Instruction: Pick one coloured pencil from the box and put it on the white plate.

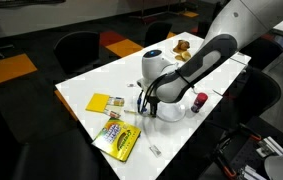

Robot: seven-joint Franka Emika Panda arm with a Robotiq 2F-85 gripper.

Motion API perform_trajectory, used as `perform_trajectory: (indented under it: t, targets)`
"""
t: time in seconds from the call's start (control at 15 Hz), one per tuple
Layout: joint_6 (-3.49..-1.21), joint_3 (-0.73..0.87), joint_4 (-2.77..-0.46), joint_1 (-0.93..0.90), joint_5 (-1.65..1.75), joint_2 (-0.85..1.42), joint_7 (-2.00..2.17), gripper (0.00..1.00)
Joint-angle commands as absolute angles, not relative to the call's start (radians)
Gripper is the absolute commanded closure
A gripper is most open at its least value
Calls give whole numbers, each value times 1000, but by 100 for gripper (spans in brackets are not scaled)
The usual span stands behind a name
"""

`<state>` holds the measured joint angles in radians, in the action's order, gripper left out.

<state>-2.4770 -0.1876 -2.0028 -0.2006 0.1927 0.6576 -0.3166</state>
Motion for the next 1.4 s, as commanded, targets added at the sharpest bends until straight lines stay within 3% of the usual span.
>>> perform_trajectory:
  t: [0.0, 0.6, 1.13, 1.33]
  targets:
    - [-2568, -171, -2055, -203, 240, 598, -299, 98]
    - [-2706, -125, -2068, -206, 277, 545, -244, 98]
    - [-2736, -145, -2285, -169, 232, 435, -234, 98]
    - [-2727, 28, -2342, -313, 412, 401, -14, 98]
